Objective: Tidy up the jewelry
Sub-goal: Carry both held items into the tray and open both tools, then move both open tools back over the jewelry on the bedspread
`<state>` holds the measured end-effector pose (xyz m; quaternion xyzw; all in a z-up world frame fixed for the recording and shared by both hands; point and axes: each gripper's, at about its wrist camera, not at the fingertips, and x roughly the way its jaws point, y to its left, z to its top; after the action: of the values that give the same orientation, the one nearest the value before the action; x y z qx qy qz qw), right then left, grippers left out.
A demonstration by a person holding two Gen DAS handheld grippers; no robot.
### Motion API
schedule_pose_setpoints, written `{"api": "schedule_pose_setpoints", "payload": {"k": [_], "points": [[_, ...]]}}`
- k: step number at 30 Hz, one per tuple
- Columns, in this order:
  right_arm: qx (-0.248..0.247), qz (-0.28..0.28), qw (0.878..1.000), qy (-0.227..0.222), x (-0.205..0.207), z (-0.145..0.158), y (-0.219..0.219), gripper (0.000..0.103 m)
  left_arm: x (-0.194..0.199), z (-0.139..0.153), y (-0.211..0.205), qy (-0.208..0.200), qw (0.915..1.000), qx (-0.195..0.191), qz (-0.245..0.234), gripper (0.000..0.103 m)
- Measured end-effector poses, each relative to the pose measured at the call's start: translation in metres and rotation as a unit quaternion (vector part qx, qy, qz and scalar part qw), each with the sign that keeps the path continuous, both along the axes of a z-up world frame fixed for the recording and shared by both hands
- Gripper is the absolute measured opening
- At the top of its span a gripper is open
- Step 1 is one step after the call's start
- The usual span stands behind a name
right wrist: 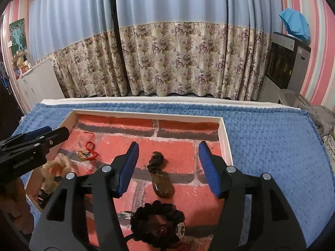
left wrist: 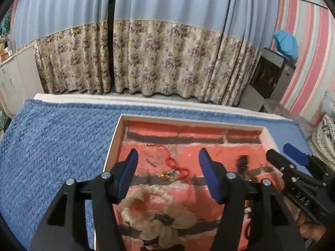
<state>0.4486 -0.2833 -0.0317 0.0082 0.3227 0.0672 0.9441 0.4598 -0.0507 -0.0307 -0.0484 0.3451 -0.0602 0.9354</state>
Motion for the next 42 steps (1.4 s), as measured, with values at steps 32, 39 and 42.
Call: {"api": "schedule_pose_setpoints", "payload": {"k": [32,39,42], "points": [[0.006,-0.113,0.992,-0.053,-0.300,-0.007,-0.153,0.077,-0.301,-0.023,0.154,-0.045,0.9853,0.070,0.149,0.073],[0.009,-0.076,0.995,-0.061,-0.302,-0.001,-0.111,0.077,-0.307,-0.031,0.103,-0.028,0.9944,0.059,0.084,0.073],[0.001,-0.056,0.997,-0.052,-0.301,-0.005,-0.090,0.077,-0.305,-0.037,0.079,-0.015,0.9962,0.062,0.059,0.073]]}}
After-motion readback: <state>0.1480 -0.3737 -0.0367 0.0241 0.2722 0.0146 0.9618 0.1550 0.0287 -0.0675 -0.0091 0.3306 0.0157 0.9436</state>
